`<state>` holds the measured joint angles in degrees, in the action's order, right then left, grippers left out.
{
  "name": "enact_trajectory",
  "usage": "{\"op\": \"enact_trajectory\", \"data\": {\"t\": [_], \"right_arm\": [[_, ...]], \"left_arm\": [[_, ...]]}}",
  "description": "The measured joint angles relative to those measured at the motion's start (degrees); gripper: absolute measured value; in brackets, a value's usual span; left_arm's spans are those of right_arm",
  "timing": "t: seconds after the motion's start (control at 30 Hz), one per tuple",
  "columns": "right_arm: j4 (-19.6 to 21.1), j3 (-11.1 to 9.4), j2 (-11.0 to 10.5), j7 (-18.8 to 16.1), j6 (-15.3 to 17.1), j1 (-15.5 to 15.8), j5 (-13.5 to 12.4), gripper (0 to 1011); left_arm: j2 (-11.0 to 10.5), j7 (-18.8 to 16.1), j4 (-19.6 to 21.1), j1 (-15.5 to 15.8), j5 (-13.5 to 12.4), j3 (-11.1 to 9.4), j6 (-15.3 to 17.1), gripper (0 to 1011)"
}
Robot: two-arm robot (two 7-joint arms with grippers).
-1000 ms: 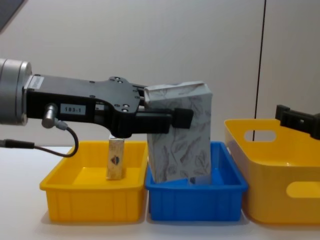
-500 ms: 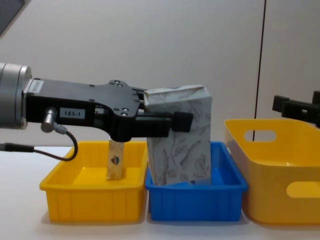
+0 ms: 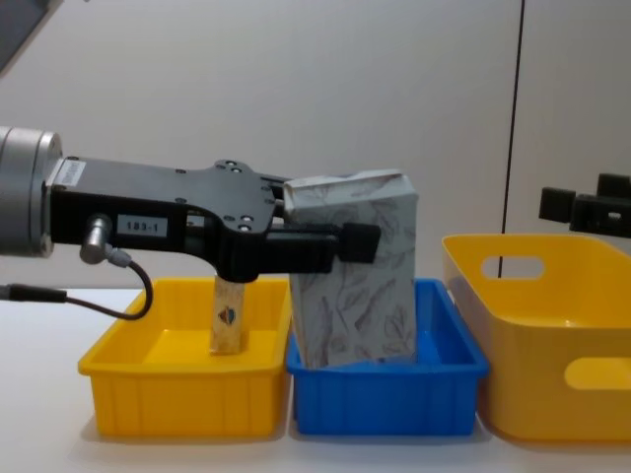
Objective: Bimanual collaborative sorting of washing and personal care products
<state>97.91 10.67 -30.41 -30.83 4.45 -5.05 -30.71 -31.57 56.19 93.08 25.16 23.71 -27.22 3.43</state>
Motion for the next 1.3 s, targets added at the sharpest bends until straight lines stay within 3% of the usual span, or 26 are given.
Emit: {"op": "enact_trajectory", "data": {"t": [0.23, 0.57, 0.97, 1.3], "right_arm": [[-3.84, 1.42, -2.26, -7.31, -1.4, -3.76, -1.39, 1000], [-10.98, 4.64, -3.46, -17.85, -5.86, -10.12, -1.81, 1000], [-20.03, 9.66, -1.94, -29.25, -13.53, -17.68, -0.69, 1000], [-23.7, 13.1, -0.31, -33.42, -17.83, -20.64, 1.29, 1000]], "left_arm": [[0.0, 0.0, -0.04, -0.01, 0.0, 0.0, -0.04, 380], [0.0, 0.0, -0.04, 0.0, 0.0, -0.01, -0.05, 380], [0.0, -0.01, -0.04, 0.0, -0.01, 0.0, -0.05, 380], [0.0, -0.01, -0.04, 0.0, -0.01, 0.0, -0.05, 380]]}}
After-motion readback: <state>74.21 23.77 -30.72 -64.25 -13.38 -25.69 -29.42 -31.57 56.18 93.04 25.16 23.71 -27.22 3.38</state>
